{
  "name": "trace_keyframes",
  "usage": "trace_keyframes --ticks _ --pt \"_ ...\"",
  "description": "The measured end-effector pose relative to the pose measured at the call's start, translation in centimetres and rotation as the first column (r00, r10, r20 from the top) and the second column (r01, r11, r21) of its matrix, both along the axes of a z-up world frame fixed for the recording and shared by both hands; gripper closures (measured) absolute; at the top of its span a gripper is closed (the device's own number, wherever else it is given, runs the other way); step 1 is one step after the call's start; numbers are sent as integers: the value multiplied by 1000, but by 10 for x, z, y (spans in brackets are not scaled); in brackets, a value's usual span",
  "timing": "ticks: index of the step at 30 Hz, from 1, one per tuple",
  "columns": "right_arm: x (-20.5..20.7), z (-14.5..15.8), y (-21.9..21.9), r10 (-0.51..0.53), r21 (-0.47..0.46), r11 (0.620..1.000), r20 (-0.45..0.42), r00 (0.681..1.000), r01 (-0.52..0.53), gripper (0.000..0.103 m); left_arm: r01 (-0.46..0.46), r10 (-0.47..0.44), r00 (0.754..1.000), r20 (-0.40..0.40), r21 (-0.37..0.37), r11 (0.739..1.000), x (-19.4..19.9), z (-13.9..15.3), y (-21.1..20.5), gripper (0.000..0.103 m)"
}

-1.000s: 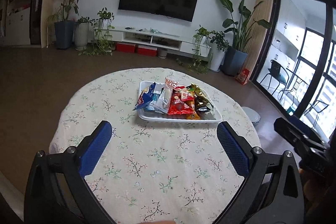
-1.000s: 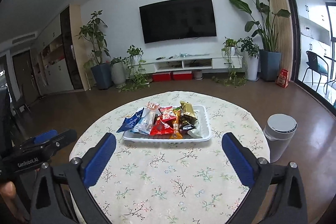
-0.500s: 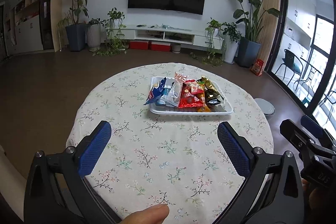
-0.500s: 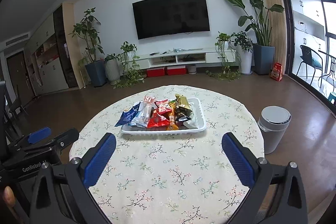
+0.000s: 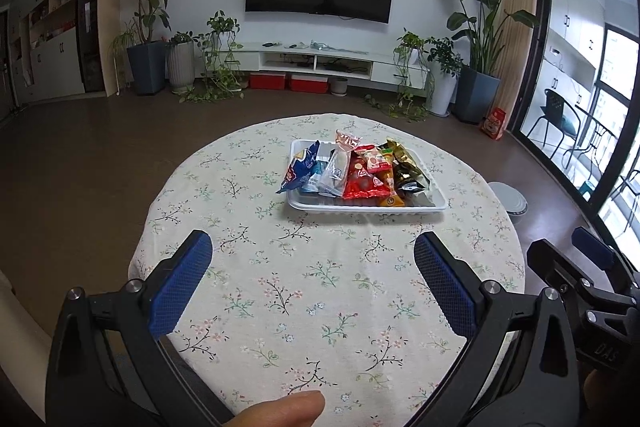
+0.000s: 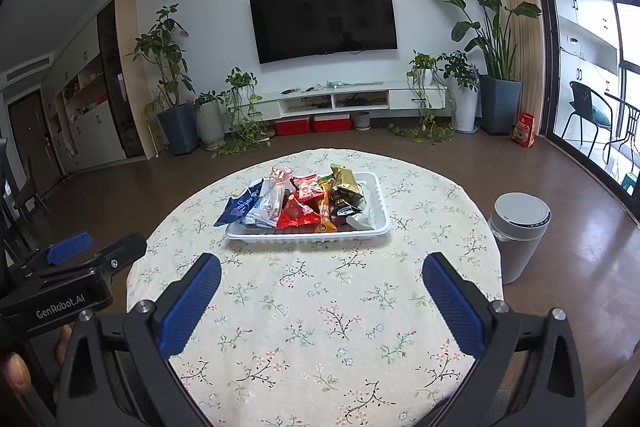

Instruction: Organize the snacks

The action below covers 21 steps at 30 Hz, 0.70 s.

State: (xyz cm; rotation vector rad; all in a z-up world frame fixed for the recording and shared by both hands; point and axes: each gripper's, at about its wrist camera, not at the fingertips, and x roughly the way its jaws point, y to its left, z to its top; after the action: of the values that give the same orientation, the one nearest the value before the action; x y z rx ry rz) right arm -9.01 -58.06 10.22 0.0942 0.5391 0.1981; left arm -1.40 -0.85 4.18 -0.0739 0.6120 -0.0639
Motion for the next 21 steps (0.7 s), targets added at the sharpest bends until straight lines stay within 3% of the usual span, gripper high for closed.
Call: trace_keyframes --ticks 21 --pt "-1 -2 -1 -3 -4 1000 -16 1000 2 0 -4 4 1000 -5 33 999 3 -6 -1 0"
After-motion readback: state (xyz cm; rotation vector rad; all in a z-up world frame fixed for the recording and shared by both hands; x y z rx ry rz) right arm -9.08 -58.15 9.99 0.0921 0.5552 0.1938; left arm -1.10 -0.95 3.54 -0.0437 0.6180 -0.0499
